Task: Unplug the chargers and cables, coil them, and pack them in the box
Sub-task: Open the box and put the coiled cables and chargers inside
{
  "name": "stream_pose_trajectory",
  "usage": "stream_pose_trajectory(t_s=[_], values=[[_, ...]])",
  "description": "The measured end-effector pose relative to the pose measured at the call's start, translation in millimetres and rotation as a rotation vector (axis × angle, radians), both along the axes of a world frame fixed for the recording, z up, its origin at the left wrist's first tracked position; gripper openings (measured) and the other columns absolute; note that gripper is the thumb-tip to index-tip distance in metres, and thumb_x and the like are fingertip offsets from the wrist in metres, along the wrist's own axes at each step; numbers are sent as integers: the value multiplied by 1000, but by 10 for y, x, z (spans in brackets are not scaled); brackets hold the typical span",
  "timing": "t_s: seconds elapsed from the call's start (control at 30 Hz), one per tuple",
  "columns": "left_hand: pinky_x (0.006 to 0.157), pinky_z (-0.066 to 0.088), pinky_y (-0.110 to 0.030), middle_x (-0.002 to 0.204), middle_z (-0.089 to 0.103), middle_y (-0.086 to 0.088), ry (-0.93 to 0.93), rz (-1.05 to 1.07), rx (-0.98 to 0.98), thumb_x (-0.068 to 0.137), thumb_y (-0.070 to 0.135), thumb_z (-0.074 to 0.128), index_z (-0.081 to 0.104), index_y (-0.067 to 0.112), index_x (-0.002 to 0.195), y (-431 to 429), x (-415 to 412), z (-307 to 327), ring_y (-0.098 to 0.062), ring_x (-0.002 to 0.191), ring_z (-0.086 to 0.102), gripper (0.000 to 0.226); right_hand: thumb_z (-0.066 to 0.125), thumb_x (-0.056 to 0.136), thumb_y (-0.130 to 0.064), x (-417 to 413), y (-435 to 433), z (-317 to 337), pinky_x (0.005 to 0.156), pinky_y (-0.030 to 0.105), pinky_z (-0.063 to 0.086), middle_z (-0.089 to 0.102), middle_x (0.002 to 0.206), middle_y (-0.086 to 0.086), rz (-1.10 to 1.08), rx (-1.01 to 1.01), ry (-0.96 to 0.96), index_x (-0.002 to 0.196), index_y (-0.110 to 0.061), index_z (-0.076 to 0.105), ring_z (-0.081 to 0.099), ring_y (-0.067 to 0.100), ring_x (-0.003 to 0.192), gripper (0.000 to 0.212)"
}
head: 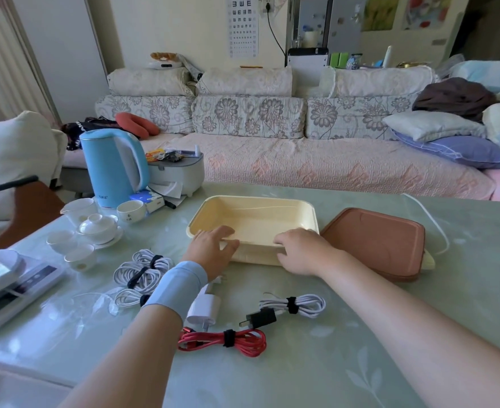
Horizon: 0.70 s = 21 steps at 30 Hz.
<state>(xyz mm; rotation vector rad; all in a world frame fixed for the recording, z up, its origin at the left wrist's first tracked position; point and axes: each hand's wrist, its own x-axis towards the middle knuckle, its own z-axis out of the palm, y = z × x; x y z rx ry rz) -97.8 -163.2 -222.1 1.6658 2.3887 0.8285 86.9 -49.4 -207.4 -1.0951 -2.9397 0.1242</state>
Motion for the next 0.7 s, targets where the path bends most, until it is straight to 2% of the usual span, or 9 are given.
stream_pose_trajectory(t_s=[0.07,0.13,0.23,0.27,0.33,0.43,0.5,0.6,0.7], values=[[112,28,-37,136,53,1,60,15,37,97,33,50,52,26,132,-96,-72,37,-21,129,41,36,50,93,-33,-52,-91,36,103,41,36,53,133,4,53,119,84,134,-21,52,45,28,125,42],[105,34,-33,126,57,4,94,10,94,94,22,54,58,27,121,-219,-153,97,-18,120,45,28,52,93,-31,-167,-299,109,101,39,36,55,130,3,147,174,241,130,-21,55,46,26,123,38],[92,42,-27,100,55,8,73,-10,36,85,1,49,61,28,99,-420,-249,184,-14,99,49,33,51,94,-29,-358,-699,141,85,33,45,63,114,0,221,-21,257,113,-23,64,57,24,107,24],[90,42,-26,100,54,9,103,-4,-27,82,-2,47,60,29,98,-481,-285,195,-14,100,49,38,51,94,-30,-413,-826,110,84,32,47,63,115,-1,216,-113,215,114,-24,63,59,23,106,24],[90,43,-25,106,55,7,157,10,-184,80,-4,44,61,30,101,-577,-342,186,-15,106,51,43,51,93,-32,-499,-990,-11,92,33,47,58,127,-3,231,-180,154,125,-27,58,55,21,116,33],[103,40,-34,129,51,6,287,28,-435,88,7,50,56,37,122,-694,-431,96,-18,123,44,46,43,96,-34,-586,-1109,-191,100,37,43,43,140,-4,239,-215,138,140,-30,45,47,21,126,45],[109,34,-38,138,46,8,334,40,-512,92,20,52,50,43,131,-729,-502,44,-18,129,37,46,41,96,-35,-627,-1138,-268,101,38,43,42,136,-3,215,-295,170,138,-30,49,50,22,122,43],[110,28,-37,137,50,10,357,63,-543,95,34,47,48,48,131,-704,-532,29,-18,130,37,39,44,97,-38,-672,-1151,-296,100,34,44,51,130,-1,169,-383,245,128,-27,59,54,19,118,36],[103,35,-34,130,58,4,283,67,-539,98,40,40,53,42,128,-654,-493,57,-20,121,48,32,45,98,-37,-707,-1135,-275,93,32,47,61,124,1,98,-408,296,122,-25,60,57,19,112,31]])
